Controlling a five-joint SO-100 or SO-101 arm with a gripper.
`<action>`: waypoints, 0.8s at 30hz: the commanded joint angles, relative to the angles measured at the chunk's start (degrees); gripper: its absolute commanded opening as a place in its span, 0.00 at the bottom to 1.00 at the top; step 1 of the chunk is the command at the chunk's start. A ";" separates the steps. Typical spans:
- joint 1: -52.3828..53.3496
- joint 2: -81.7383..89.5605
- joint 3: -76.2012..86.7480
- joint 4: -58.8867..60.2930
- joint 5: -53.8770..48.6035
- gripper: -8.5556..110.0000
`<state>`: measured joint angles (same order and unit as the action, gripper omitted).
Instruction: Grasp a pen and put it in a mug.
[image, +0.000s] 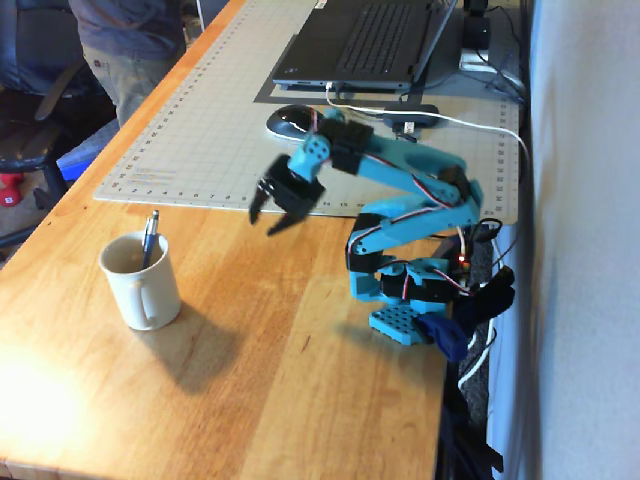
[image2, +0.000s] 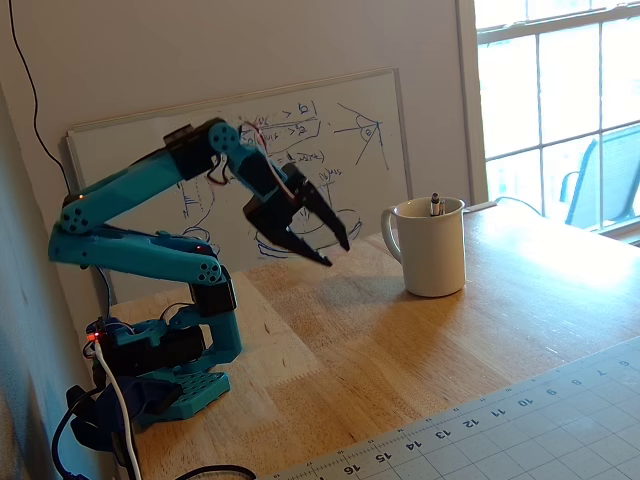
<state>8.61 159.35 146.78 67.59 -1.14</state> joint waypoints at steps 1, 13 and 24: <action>0.44 8.79 6.33 0.18 -0.62 0.16; -0.35 28.30 26.63 0.97 -0.62 0.15; -3.52 32.43 31.03 0.18 -0.26 0.14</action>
<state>6.33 190.37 178.33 68.29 -1.14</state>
